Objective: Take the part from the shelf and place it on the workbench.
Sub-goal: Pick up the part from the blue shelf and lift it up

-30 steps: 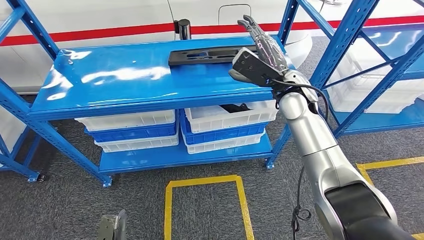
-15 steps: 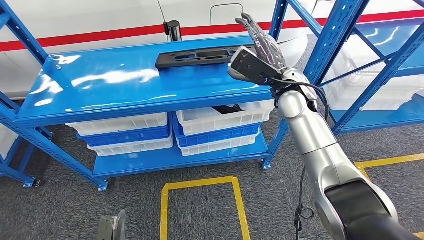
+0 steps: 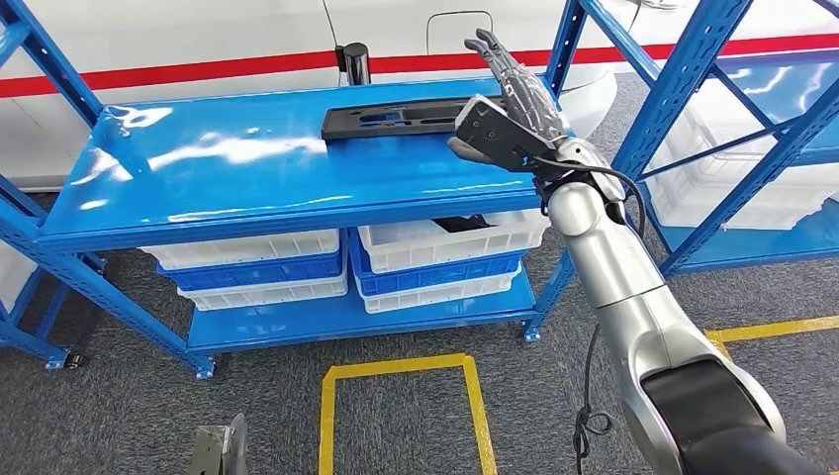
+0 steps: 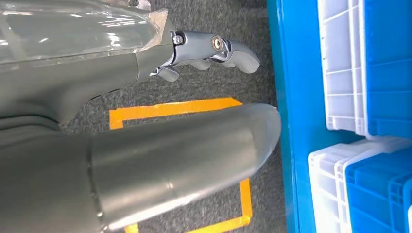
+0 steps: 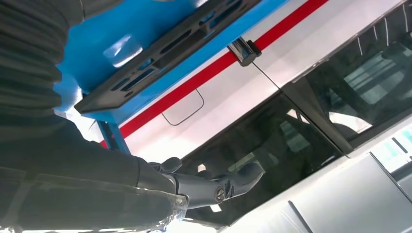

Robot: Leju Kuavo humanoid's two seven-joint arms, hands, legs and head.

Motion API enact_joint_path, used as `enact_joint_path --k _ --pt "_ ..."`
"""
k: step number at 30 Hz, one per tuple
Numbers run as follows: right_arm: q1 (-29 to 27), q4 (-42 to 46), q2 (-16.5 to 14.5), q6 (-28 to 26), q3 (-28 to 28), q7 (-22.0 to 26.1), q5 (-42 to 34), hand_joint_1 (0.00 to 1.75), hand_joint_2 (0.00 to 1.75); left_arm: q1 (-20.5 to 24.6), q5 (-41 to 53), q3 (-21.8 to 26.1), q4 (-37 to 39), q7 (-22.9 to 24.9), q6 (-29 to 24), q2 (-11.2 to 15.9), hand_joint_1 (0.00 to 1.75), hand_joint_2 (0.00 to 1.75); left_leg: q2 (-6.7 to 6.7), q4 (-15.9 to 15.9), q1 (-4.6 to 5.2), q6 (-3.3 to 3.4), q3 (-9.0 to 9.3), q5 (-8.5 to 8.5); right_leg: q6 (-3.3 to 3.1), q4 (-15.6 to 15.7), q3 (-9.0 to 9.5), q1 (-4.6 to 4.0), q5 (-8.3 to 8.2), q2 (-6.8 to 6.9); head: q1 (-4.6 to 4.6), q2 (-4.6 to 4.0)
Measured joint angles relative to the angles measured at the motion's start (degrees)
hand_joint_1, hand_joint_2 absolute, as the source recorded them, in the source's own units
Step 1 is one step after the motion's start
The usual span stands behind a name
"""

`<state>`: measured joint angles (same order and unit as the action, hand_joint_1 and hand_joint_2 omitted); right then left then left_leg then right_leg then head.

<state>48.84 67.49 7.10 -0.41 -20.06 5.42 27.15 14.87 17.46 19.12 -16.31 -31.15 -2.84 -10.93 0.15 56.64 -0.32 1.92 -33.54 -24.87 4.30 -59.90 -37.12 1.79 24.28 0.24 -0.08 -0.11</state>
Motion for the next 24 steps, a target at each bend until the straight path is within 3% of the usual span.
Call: enact_joint_path --k 2,6,9,10,11,12,13,14,16,18,21,22,24 --pt "0.1 -0.1 -0.1 0.0 0.0 0.0 0.0 0.00 1.75 0.0 -0.1 0.0 0.0 0.0 0.0 0.1 0.00 0.00 0.01 0.4 0.16 -0.67 -0.04 -0.62 -1.02 2.3 1.27 -0.20 -0.53 -0.04 0.04 0.00" --pt "0.4 -0.1 -0.2 -0.1 -0.1 0.0 0.0 0.00 1.75 0.0 -0.2 0.0 -0.1 -0.2 0.0 0.1 0.00 0.00 -0.17 2.4 -0.28 -1.74 -1.02 -2.14 -3.07 2.4 1.71 -0.05 -0.29 -0.45 0.18 0.00" --pt "0.6 -0.2 -0.6 -0.2 -0.2 0.0 0.0 0.00 1.75 0.0 -0.3 0.0 -0.1 -0.3 0.0 0.2 0.00 0.00 -0.19 12.5 -0.43 -2.43 -6.57 -6.27 -3.83 2.4 2.21 -0.11 0.13 -0.56 0.26 0.00" --pt "0.6 -0.2 -0.7 -0.2 -0.3 0.0 0.0 0.00 1.75 0.0 -0.3 0.0 -0.1 -0.3 0.0 0.2 0.00 0.00 -0.19 15.5 -0.43 -2.48 -8.64 -6.92 -3.95 2.4 2.33 -0.23 0.28 -0.61 0.26 0.00" --pt "0.5 -0.2 -0.7 -0.2 -0.3 0.0 0.0 0.00 1.75 0.0 -0.2 0.0 -0.1 -0.3 0.1 0.2 0.00 0.00 -0.19 16.7 -0.43 -2.38 -9.88 -6.55 -4.03 2.4 2.50 -0.35 0.44 -0.67 0.25 0.00" --pt "0.5 -0.2 -0.7 -0.2 -0.4 0.0 0.0 0.00 1.75 -0.1 -0.2 -0.1 -0.1 -0.3 0.1 0.2 0.00 0.00 -0.17 15.7 -0.40 -2.13 -9.94 -5.07 -4.05 2.4 2.76 -0.46 0.63 -0.74 0.24 0.00" --pt "0.5 -0.2 -0.7 -0.3 -0.5 0.0 0.0 0.00 1.75 0.0 -0.2 -0.1 -0.1 -0.2 0.1 0.2 0.00 0.00 -0.13 12.5 -0.33 -1.72 -8.79 -2.80 -4.03 2.4 3.11 -0.56 0.86 -0.81 0.25 0.00" --pt "0.5 -0.2 -0.6 -0.3 -0.5 0.0 0.0 0.00 1.75 0.0 -0.2 -0.2 -0.1 -0.2 0.1 0.3 0.00 0.00 -0.05 8.3 -0.15 -1.10 -6.93 -0.50 -4.01 2.4 3.50 -0.58 1.08 -0.86 0.23 0.00" --pt "0.5 -0.1 -0.5 -0.5 -0.5 0.0 0.0 0.00 1.75 0.1 -0.2 -0.5 -0.1 -0.2 0.1 0.5 0.00 0.00 -0.12 2.0 0.35 -0.11 -3.79 1.81 -3.66 2.6 4.00 -0.77 1.54 -0.95 0.21 0.00" --pt "0.5 -0.1 -0.3 -0.7 -0.5 0.0 0.0 0.00 1.75 0.2 -0.2 -0.9 -0.2 -0.1 0.1 0.6 0.00 0.00 -0.29 0.6 0.80 0.40 -2.99 1.51 -3.08 2.8 4.20 -0.78 1.81 -0.97 0.20 0.00" --pt "0.5 0.2 0.0 -0.8 -0.3 0.0 -0.1 0.00 1.75 0.2 -0.3 -1.0 -0.3 -0.1 0.0 0.5 0.00 0.00 -0.42 -0.9 0.51 1.01 -1.31 1.89 -2.46 1.8 3.81 -1.01 2.50 -0.76 0.14 0.00" --pt "0.5 0.3 0.0 -0.8 -0.2 0.0 -0.1 0.00 1.75 0.2 -0.4 -1.1 -0.3 -0.1 0.0 0.5 0.00 0.00 -0.50 -1.4 0.32 1.16 -0.63 1.99 -2.49 -0.5 2.63 -1.11 3.40 -0.68 0.07 0.00" --pt "0.4 0.4 0.1 -0.8 -0.2 0.0 -0.1 0.00 1.75 0.3 -0.6 -1.1 -0.3 -0.1 -0.1 0.5 0.00 0.00 -0.53 -1.6 0.28 1.41 -0.07 1.67 -2.68 -8.1 -1.67 -1.03 5.96 -0.60 -0.01 0.00"
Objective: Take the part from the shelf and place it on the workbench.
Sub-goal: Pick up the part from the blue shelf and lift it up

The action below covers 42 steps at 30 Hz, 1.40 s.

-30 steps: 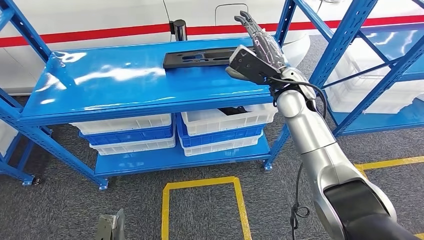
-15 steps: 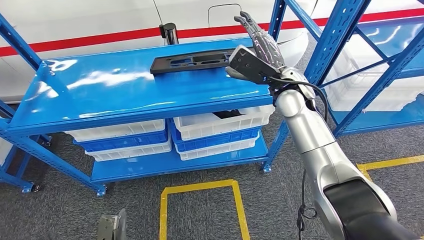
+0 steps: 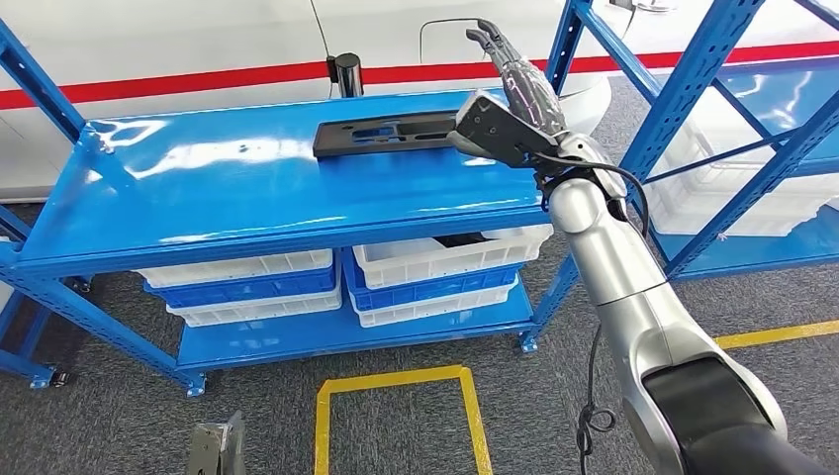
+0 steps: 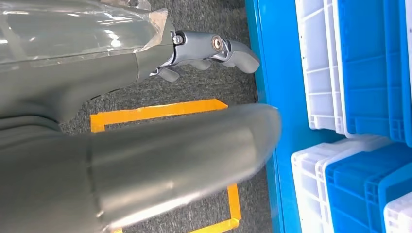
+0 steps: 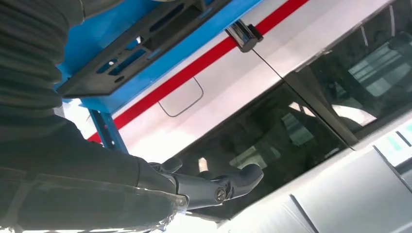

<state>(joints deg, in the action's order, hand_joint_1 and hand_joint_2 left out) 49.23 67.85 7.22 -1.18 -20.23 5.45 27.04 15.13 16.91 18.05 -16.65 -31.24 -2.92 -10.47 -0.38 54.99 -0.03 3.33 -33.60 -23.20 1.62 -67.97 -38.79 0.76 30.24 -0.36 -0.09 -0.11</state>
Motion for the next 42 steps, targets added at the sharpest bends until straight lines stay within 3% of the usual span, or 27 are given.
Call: enact_joint_path --k 2,3,5,6,8,10,12,14,16,17,18,19,21,23,28,30,32,34,35,37,38,39,42 --pt "-0.4 0.0 0.1 0.0 0.0 0.0 0.0 0.00 1.75 0.0 -0.1 0.0 0.0 0.0 0.0 0.0 0.00 0.00 0.15 0.0 0.01 -0.01 0.41 -0.51 0.47 -5.1 -3.69 0.07 0.85 0.01 -0.07 0.00" --pt "-0.6 0.0 0.1 0.0 0.0 0.0 0.0 0.00 1.75 -0.1 -0.1 0.0 0.0 0.0 0.0 0.0 0.00 0.00 0.25 0.1 -0.01 -0.13 0.69 -0.82 1.03 -4.5 -3.96 0.18 -0.19 0.03 -0.09 0.00" --pt "-0.5 0.0 0.1 0.0 0.0 0.0 0.0 0.00 1.75 -0.1 -0.2 0.0 0.0 0.0 0.0 0.0 0.00 0.00 0.44 0.4 -0.10 -0.58 1.42 -1.67 2.31 2.8 -1.28 0.53 -4.28 0.26 -0.11 0.00" --pt "-0.4 0.0 0.1 0.0 0.0 0.0 0.0 0.00 1.75 -0.1 -0.3 0.0 0.0 0.0 0.0 0.0 0.00 0.00 0.52 0.7 -0.01 -0.93 1.71 -2.22 2.55 6.8 0.63 0.55 -6.06 0.40 -0.11 0.00" --pt "-0.3 0.0 0.1 0.0 0.0 0.0 -0.1 0.00 1.75 -0.1 -0.4 0.0 0.0 0.0 0.0 0.0 0.00 0.00 0.56 1.1 0.15 -1.60 2.05 -3.14 1.78 11.2 2.95 0.43 -7.68 0.53 -0.07 0.00" --pt "-0.2 0.0 0.1 0.0 0.1 0.0 -0.1 0.00 1.75 -0.1 -0.5 0.0 0.0 -0.1 0.0 0.0 0.00 0.00 0.49 1.0 0.06 -2.17 2.22 -3.62 0.33 11.4 3.20 0.23 -7.41 0.37 -0.07 0.00" --pt "0.0 0.1 0.1 0.0 0.1 0.0 -0.2 0.00 1.75 -0.1 -0.5 0.0 0.0 -0.1 0.0 0.0 0.00 0.00 0.42 2.0 -0.14 -2.80 1.82 -4.49 -0.62 11.5 3.58 0.47 -7.13 0.24 -0.03 0.00" --pt "0.2 0.2 0.0 0.0 0.1 0.0 -0.2 0.00 1.75 -0.1 -0.5 0.0 -0.1 -0.2 0.0 0.1 0.00 0.00 0.42 7.4 -0.36 -3.46 -1.02 -6.81 -1.34 11.6 4.16 0.78 -6.77 0.15 0.08 0.00" --pt "0.2 0.2 -0.1 0.0 0.1 0.0 -0.3 0.00 1.75 -0.2 -0.5 0.0 -0.1 -0.2 0.0 0.1 0.00 0.00 0.43 15.3 -0.59 -3.96 -6.01 -9.05 -1.73 11.6 4.65 0.73 -6.26 0.08 0.11 0.00" --pt "0.1 0.2 -0.1 0.0 0.0 0.0 -0.3 0.00 1.75 -0.3 -0.5 0.0 0.0 -0.2 0.0 0.1 0.00 0.00 0.42 17.6 -0.65 -4.04 -7.99 -8.99 -1.78 11.6 4.95 0.67 -5.97 0.02 0.11 0.00" --pt "-0.1 0.2 -0.1 0.0 0.0 0.0 -0.3 0.00 1.75 -0.4 -0.5 0.0 0.0 -0.2 0.0 0.1 0.00 0.00 0.43 17.9 -0.66 -3.99 -9.02 -7.85 -1.76 11.6 5.35 0.62 -5.65 -0.05 0.10 0.00" --pt "-0.1 0.2 -0.1 0.0 0.0 0.0 -0.3 0.00 1.75 -0.4 -0.5 0.0 0.0 -0.2 0.0 0.1 0.00 0.00 0.45 16.0 -0.64 -3.77 -8.89 -5.72 -1.71 11.6 5.83 0.56 -5.30 -0.12 0.10 0.00" --pt "0.0 0.2 -0.2 0.0 0.0 0.0 -0.3 0.00 1.75 -0.4 -0.5 0.0 0.0 -0.2 0.0 0.2 0.00 0.00 0.51 8.2 -0.37 -2.78 -6.12 -0.64 -1.51 11.6 6.87 0.34 -4.56 -0.26 0.09 0.00" --pt "0.2 0.2 -0.2 0.0 0.0 0.0 -0.3 0.00 1.75 -0.4 -0.5 0.0 0.0 -0.2 0.0 0.3 0.00 0.00 0.41 2.5 0.05 -1.79 -3.47 1.52 -1.08 11.7 7.40 0.05 -3.92 -0.43 0.09 0.00" --pt "0.5 0.3 -0.3 0.0 0.0 0.0 -0.3 0.00 1.75 -0.3 -0.8 0.0 -0.1 -0.3 0.0 0.3 0.00 0.00 0.22 0.3 0.11 -0.84 -1.72 1.24 0.04 10.6 6.92 -0.20 -2.74 -0.23 0.00 0.00" --pt "0.8 0.2 -0.4 0.0 0.0 0.0 -0.3 0.00 1.75 -0.2 -1.2 0.0 -0.1 -0.5 0.0 0.3 0.00 0.00 0.20 -0.2 -0.03 -0.52 -1.07 1.12 -0.13 5.3 3.84 -0.07 -0.96 -0.05 -0.10 0.00" --pt "0.9 0.0 -0.5 0.1 -0.2 0.0 -0.3 0.00 1.75 -0.2 -1.4 0.0 -0.1 -0.5 0.0 0.3 0.00 0.00 0.26 -0.1 0.01 -0.27 -0.74 0.68 -0.24 -1.9 -0.70 -0.01 0.97 -0.06 -0.16 0.00" --pt "0.8 -0.4 -0.6 0.1 -0.3 0.0 -0.3 0.00 1.75 -0.2 -1.5 0.0 -0.1 -0.5 0.0 0.3 0.00 0.00 0.47 -0.1 -0.02 -0.36 -0.14 0.05 0.49 -4.7 -3.38 0.19 0.43 -0.04 -0.20 0.00" --pt "0.8 -0.5 -0.7 0.1 -0.4 0.1 -0.3 0.00 1.75 -0.3 -1.6 0.0 -0.1 -0.5 0.0 0.2 0.00 0.00 0.61 0.0 -0.08 -0.52 0.29 -0.37 1.13 -3.0 -3.23 0.37 -1.12 -0.01 -0.22 0.00" --pt "1.1 -0.9 -0.8 0.1 -0.6 0.2 -0.3 0.00 1.75 -0.3 -1.7 0.0 -0.1 -0.6 0.0 0.2 0.00 0.00 0.79 0.6 -0.18 -1.07 1.10 -1.49 2.37 4.6 -0.54 0.77 -5.36 0.33 -0.23 0.00" --pt "1.3 -1.1 -0.9 0.1 -0.7 0.4 -0.3 0.00 1.75 -0.2 -1.7 0.0 -0.1 -0.6 -0.1 0.2 0.00 0.00 0.85 1.0 -0.12 -1.44 1.27 -2.10 2.42 8.0 0.96 0.78 -6.82 0.44 -0.25 0.00" --pt "1.5 -1.2 -1.0 0.1 -0.7 0.4 -0.3 0.00 1.75 -0.2 -1.8 0.0 -0.1 -0.7 -0.1 0.2 0.00 0.00 0.88 1.3 -0.03 -1.79 1.36 -2.62 2.08 10.1 1.95 0.75 -7.57 0.52 -0.21 0.00" --pt "1.9 -1.5 -1.1 0.1 -0.8 0.6 -0.3 0.00 1.75 -0.2 -1.9 0.0 -0.1 -0.7 -0.1 0.2 0.00 0.00 0.78 1.5 -0.11 -2.64 1.50 -3.48 0.25 10.7 2.64 0.52 -7.27 0.25 -0.10 0.00"
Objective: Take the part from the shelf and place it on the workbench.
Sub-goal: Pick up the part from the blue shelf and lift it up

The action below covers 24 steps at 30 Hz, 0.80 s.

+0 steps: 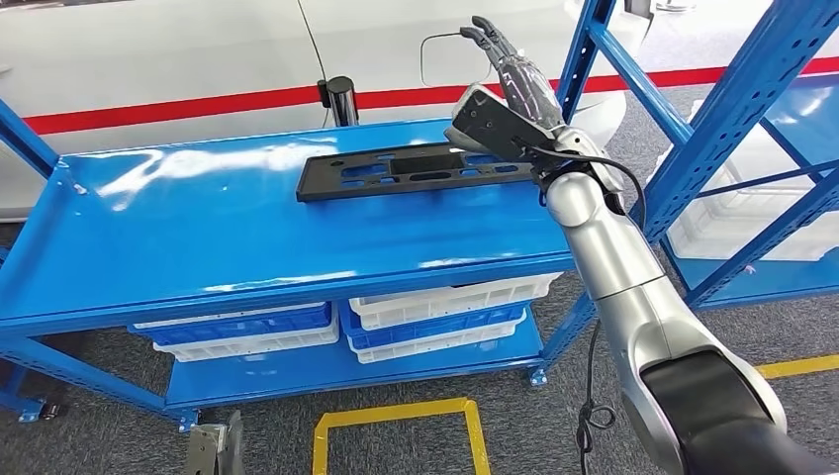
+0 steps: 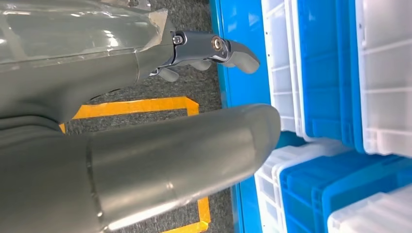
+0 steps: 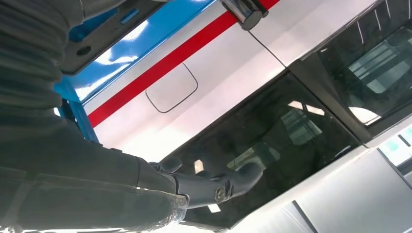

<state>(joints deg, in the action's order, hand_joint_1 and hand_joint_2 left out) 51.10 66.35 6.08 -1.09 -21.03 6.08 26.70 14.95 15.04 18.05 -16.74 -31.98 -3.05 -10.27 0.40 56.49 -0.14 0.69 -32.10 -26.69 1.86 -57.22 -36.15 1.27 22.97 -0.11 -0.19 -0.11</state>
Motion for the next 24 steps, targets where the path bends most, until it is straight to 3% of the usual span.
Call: enact_joint_path --k 2,3,5,6,7,8,10,11,12,15,17,18,20,22,23,24 --pt "0.4 -0.1 -0.1 0.0 0.0 0.1 0.0 0.00 1.75 0.1 0.0 0.0 0.0 0.0 0.0 0.0 0.00 0.00 -0.14 1.9 -0.24 -0.63 -0.78 -1.20 -0.93 0.1 0.50 0.26 0.37 -0.17 0.08 0.00" --pt "0.6 -0.1 -0.2 0.0 0.0 0.1 0.0 0.00 1.75 0.2 0.0 0.0 0.0 -0.1 0.0 0.1 0.00 0.00 -0.18 4.5 -0.36 -0.95 -2.08 -2.36 -1.33 0.2 0.84 0.43 0.57 -0.22 0.14 0.00" --pt "0.8 -0.2 -0.4 0.0 -0.1 0.2 0.0 0.00 1.75 0.2 0.0 0.0 0.0 -0.1 0.0 0.0 0.00 0.00 -0.22 12.4 -0.54 -1.42 -6.72 -5.16 -1.88 0.1 1.35 0.31 1.06 -0.28 0.22 0.00" --pt "0.7 -0.3 -0.4 0.0 -0.1 0.2 0.0 0.00 1.75 0.1 0.0 0.0 0.0 -0.1 0.0 0.0 0.00 0.00 -0.22 15.7 -0.59 -1.52 -9.14 -5.77 -2.00 0.1 1.60 0.24 1.31 -0.33 0.22 0.00" --pt "0.7 -0.4 -0.5 0.0 -0.1 0.2 0.0 0.00 1.75 0.1 0.0 0.0 0.0 -0.1 0.0 0.0 0.00 0.00 -0.22 17.4 -0.60 -1.52 -10.87 -5.37 -2.03 0.1 1.90 0.17 1.61 -0.39 0.21 0.00" --pt "0.6 -0.5 -0.5 0.0 -0.1 0.2 0.0 0.00 1.75 0.1 0.0 0.0 0.0 -0.1 0.0 0.0 0.00 0.00 -0.22 16.5 -0.59 -1.34 -11.28 -3.56 -1.96 0.1 2.35 0.09 1.96 -0.46 0.21 0.00" --pt "0.7 -0.6 -0.5 0.0 -0.1 0.2 0.0 0.00 1.75 0.1 0.0 0.0 0.0 -0.1 0.0 0.1 0.00 0.00 -0.18 9.0 -0.40 -0.46 -8.96 2.00 -1.81 0.2 3.50 -0.01 2.74 -0.58 0.20 0.00" --pt "0.8 -0.6 -0.5 0.0 -0.1 0.3 0.0 0.00 1.75 0.1 0.0 0.0 0.0 -0.1 0.0 0.2 0.00 0.00 -0.20 5.0 -0.22 0.16 -7.22 4.01 -1.66 0.3 4.00 -0.17 3.13 -0.63 0.16 0.00" --pt "0.9 -0.7 -0.6 0.0 -0.1 0.3 0.0 0.00 1.75 0.2 0.0 0.0 0.0 -0.1 0.0 0.3 0.00 0.00 -0.22 2.2 0.03 0.69 -5.87 4.98 -1.48 0.3 4.27 -0.21 3.43 -0.68 0.16 0.00" --pt "1.0 -0.7 -0.6 0.0 -0.1 0.4 -0.1 0.00 1.75 0.4 0.1 0.0 -0.1 -0.1 0.0 0.4 0.00 0.00 -0.28 0.1 0.54 1.57 -4.37 4.60 -0.60 0.8 4.62 -0.27 3.94 -0.74 0.16 0.00" --pt "1.1 -0.7 -0.6 0.0 -0.1 0.4 -0.1 0.00 1.75 0.4 0.1 0.0 -0.1 -0.1 0.0 0.3 0.00 0.00 -0.36 -1.0 0.26 1.97 -3.20 4.67 -0.27 -0.2 4.33 -0.45 4.59 -0.51 0.08 0.00" --pt "1.2 -0.7 -0.6 0.0 -0.1 0.4 -0.1 0.00 1.75 0.5 0.1 0.0 -0.1 -0.1 0.0 0.3 0.00 0.00 -0.41 -1.6 0.09 2.18 -2.50 4.68 -0.29 -2.5 3.22 -0.56 5.43 -0.40 0.03 0.00" --pt "1.2 -0.7 -0.6 0.0 -0.1 0.5 -0.1 0.00 1.75 0.5 0.1 -0.1 -0.1 -0.1 0.0 0.2 0.00 0.00 -0.43 -2.0 -0.04 2.53 -1.71 4.33 -0.54 -10.3 -1.37 -0.54 7.75 -0.28 -0.03 0.00" --pt "0.7 -0.8 -0.5 0.0 -0.1 0.4 -0.1 0.00 1.75 0.5 0.0 -0.1 -0.1 -0.1 0.0 0.2 0.00 0.00 -0.28 -2.0 -0.03 2.51 -1.21 3.72 -0.13 -15.9 -5.77 -0.47 8.44 -0.28 -0.04 0.00" --pt "0.5 -0.9 -0.5 0.0 -0.1 0.4 -0.1 0.00 1.75 0.4 0.0 -0.1 -0.1 -0.1 0.0 0.2 0.00 0.00 -0.19 -1.9 -0.04 2.40 -0.89 3.35 0.39 -15.7 -6.52 -0.38 7.42 -0.26 -0.05 0.00" --pt "0.5 -0.9 -0.6 0.0 -0.1 0.4 -0.1 0.00 1.75 0.3 0.0 -0.1 -0.1 0.0 -0.1 0.2 0.00 0.00 -0.11 -1.8 -0.07 2.22 -0.44 2.90 1.03 -13.0 -5.94 -0.23 5.44 -0.21 -0.05 0.00"
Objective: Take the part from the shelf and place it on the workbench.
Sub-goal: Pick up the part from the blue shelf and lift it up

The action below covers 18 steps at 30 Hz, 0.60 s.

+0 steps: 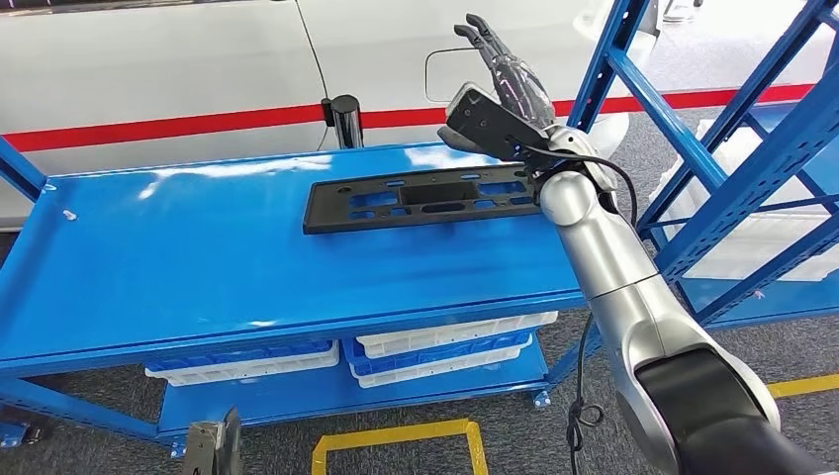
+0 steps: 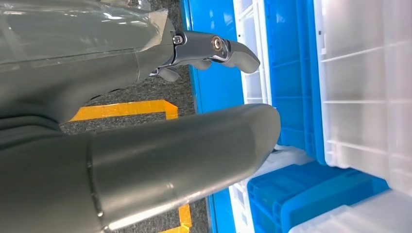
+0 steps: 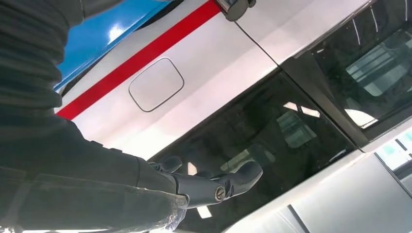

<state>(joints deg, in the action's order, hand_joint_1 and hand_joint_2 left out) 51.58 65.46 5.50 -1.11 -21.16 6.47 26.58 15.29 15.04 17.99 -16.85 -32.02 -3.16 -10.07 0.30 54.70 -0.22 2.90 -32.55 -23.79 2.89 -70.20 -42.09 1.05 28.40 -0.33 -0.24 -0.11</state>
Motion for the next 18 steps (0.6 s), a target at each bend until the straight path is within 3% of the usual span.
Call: enact_joint_path --k 2,3,4,8,10,12,13,14,15,17,18 --pt "0.1 0.0 -0.1 0.0 0.0 0.0 0.0 0.00 1.75 0.0 -0.1 0.0 0.0 0.0 -0.2 0.0 0.00 0.00 0.12 0.6 0.10 -0.59 0.78 -1.19 0.93 8.6 3.33 0.27 -4.63 0.31 -0.01 0.00" --pt "0.2 -0.1 -0.1 0.0 -0.1 0.0 0.0 0.00 1.75 -0.1 -0.1 0.0 0.0 0.0 -0.3 0.0 0.00 0.00 0.15 0.9 0.21 -0.94 1.01 -1.77 0.82 11.8 4.75 0.31 -6.10 0.43 -0.01 0.00" --pt "0.3 -0.1 -0.2 0.1 -0.1 0.0 0.0 0.00 1.75 -0.1 -0.2 0.0 0.0 0.0 -0.4 0.0 0.00 0.00 0.17 1.2 0.31 -1.25 1.08 -2.20 0.42 13.4 5.54 0.27 -6.73 0.50 0.02 0.00" --pt "0.6 -0.4 -0.4 0.2 -0.3 0.0 -0.2 0.00 1.75 -0.2 -0.6 0.0 0.0 0.1 -0.6 0.2 0.00 0.00 0.08 2.3 0.07 -2.29 0.71 -3.59 -1.32 13.7 5.93 0.44 -6.26 0.23 0.18 0.00" --pt "0.9 -0.4 -0.5 0.3 -0.3 0.1 -0.2 0.00 1.75 -0.2 -0.6 0.0 -0.1 0.1 -0.7 0.2 0.00 0.00 0.00 7.0 -0.17 -2.98 -1.70 -5.99 -1.97 13.8 6.37 0.74 -5.94 0.20 0.39 0.00" --pt "1.0 -0.6 -0.7 0.4 -0.4 0.1 -0.3 0.00 1.75 -0.3 -0.6 0.0 -0.1 0.1 -0.7 0.2 0.00 0.00 -0.06 15.2 -0.43 -3.51 -6.58 -8.67 -2.36 13.8 6.56 0.70 -5.66 0.19 0.52 0.00" --pt "0.9 -0.7 -0.7 0.4 -0.5 0.1 -0.3 0.00 1.75 -0.4 -0.6 0.0 -0.1 0.1 -0.7 0.2 0.00 0.00 -0.08 17.9 -0.52 -3.64 -8.70 -8.97 -2.47 13.7 6.63 0.67 -5.55 0.17 0.52 0.00" --pt "0.9 -0.8 -0.8 0.5 -0.5 0.1 -0.3 0.00 1.75 -0.5 -0.6 0.0 -0.1 0.1 -0.7 0.2 0.00 0.00 -0.09 18.4 -0.56 -3.64 -9.71 -8.03 -2.51 13.7 6.74 0.67 -5.44 0.13 0.52 0.00" --pt "0.9 -0.8 -0.8 0.5 -0.5 0.1 -0.3 0.00 1.75 -0.5 -0.6 0.0 -0.1 0.1 -0.7 0.2 0.00 0.00 -0.11 16.2 -0.58 -3.52 -9.32 -5.95 -2.47 13.7 6.93 0.68 -5.31 0.08 0.52 0.00" --pt "0.9 -0.8 -0.8 0.5 -0.5 0.1 -0.3 0.00 1.75 -0.5 -0.6 0.0 -0.1 0.1 -0.6 0.3 0.00 0.00 -0.10 8.4 -0.55 -3.02 -6.18 -1.31 -2.19 13.8 7.44 0.63 -4.98 -0.06 0.51 0.00" --pt "0.9 -0.8 -0.7 0.5 -0.5 0.1 -0.4 0.00 1.75 -0.4 -0.5 0.0 -0.1 0.1 -0.6 0.3 0.00 0.00 -0.08 4.9 -0.45 -2.74 -4.60 0.00 -1.97 13.8 7.58 0.48 -4.80 -0.12 0.50 0.00"
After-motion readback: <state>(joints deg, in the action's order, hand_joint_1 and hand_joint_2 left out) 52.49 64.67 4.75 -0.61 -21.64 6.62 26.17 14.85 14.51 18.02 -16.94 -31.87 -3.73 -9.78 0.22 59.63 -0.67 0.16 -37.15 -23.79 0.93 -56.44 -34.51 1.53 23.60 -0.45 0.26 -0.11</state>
